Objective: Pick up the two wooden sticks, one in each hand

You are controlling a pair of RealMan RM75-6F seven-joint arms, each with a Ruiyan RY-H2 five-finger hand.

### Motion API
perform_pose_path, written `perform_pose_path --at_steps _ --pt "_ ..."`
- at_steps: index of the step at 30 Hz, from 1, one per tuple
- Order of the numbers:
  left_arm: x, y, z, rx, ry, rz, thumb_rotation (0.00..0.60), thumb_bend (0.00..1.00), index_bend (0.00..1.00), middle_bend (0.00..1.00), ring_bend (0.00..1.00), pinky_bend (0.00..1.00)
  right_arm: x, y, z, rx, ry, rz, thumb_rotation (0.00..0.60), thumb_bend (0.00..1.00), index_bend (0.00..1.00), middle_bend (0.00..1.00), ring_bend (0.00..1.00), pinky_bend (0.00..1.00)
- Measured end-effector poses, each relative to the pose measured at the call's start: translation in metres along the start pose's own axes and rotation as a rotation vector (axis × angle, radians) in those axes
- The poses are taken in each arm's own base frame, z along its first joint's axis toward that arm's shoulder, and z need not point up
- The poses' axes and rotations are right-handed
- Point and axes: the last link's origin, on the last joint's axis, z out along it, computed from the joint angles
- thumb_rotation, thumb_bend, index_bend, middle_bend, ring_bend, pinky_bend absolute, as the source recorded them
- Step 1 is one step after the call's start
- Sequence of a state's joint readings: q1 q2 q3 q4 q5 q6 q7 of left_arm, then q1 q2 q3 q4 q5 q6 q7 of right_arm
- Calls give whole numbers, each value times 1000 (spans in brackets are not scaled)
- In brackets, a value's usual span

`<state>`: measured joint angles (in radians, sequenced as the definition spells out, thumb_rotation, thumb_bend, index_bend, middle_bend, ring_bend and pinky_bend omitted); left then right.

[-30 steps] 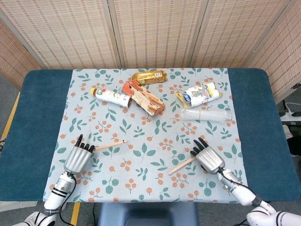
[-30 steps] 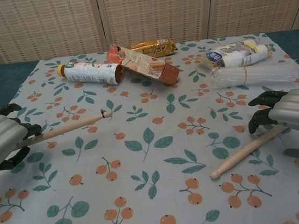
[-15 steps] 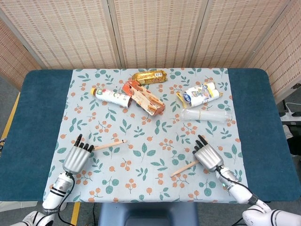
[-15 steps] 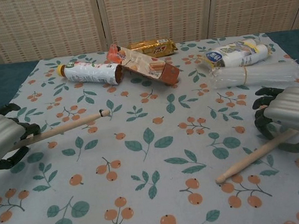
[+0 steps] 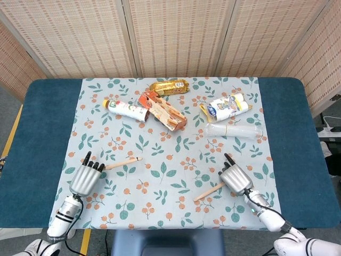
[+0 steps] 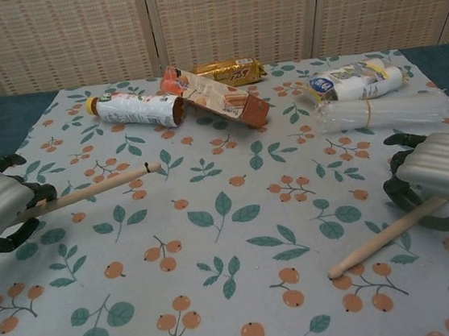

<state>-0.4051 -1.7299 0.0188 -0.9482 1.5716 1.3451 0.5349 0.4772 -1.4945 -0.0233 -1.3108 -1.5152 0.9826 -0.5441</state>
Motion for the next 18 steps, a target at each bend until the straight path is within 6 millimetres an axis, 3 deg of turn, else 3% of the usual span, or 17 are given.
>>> perform_pose_path --at_steps 6,18 --pt "2 -5 -1 7 10 7 600 638 784 839 542 189 -1 4 -4 -29 11 58 600 476 911 714 341 0" --pt "11 -25 7 68 -6 -29 600 638 786 843 548 189 15 40 -18 -162 71 381 600 464 924 760 363 0"
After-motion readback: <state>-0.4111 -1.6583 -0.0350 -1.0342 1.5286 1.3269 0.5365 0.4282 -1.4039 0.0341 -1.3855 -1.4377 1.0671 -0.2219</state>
